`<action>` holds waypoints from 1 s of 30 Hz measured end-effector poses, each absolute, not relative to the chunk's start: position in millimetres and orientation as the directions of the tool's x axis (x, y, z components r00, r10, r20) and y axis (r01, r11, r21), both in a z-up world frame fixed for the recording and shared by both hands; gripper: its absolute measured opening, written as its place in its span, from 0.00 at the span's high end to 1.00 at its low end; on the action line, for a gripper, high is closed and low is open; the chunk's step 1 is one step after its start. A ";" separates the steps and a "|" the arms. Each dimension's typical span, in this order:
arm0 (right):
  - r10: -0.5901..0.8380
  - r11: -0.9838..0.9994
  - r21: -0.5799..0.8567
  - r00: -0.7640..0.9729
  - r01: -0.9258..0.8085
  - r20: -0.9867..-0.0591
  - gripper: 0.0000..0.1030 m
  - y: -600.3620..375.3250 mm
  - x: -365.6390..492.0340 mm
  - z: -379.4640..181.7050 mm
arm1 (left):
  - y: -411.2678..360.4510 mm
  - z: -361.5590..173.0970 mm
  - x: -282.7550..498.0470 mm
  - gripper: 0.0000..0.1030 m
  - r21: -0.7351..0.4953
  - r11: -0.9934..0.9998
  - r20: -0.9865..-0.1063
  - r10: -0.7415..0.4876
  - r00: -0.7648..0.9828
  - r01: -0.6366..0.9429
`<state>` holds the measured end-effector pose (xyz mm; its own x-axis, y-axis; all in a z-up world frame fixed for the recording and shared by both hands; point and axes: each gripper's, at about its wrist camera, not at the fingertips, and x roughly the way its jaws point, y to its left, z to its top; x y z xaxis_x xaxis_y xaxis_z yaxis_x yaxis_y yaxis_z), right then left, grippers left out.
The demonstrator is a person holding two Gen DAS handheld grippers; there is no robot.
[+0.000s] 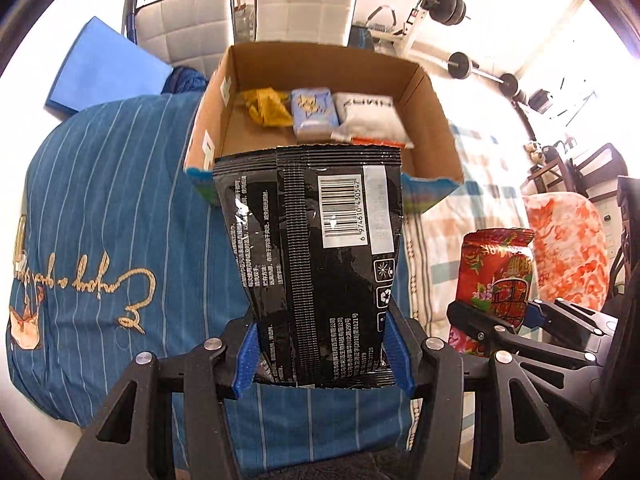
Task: Organize soft objects
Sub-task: 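Place both packs in the box's empty row and open both tools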
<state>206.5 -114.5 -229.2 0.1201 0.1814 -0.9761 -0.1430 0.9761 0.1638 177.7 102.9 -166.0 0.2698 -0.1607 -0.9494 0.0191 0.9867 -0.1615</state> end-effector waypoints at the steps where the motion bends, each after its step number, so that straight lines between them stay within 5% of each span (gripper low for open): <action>1: 0.187 0.975 0.169 0.128 -0.145 -0.974 0.56 -114.5 206.9 -220.8 | 103.9 -161.9 179.3 0.50 -0.166 0.986 -0.947 -0.165 0.277 0.021; 30: 0.293 0.946 0.250 0.213 -0.204 -0.932 0.56 -72.5 331.6 -189.9 | 142.9 -137.4 296.2 0.50 -0.111 0.994 -0.930 -0.112 0.349 0.025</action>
<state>331.6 -72.5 -189.9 0.2132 0.2927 -0.9321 -0.2044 0.9463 0.2504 296.2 142.9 -137.4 0.3490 -0.1122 -0.9304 0.0246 0.9936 -0.1106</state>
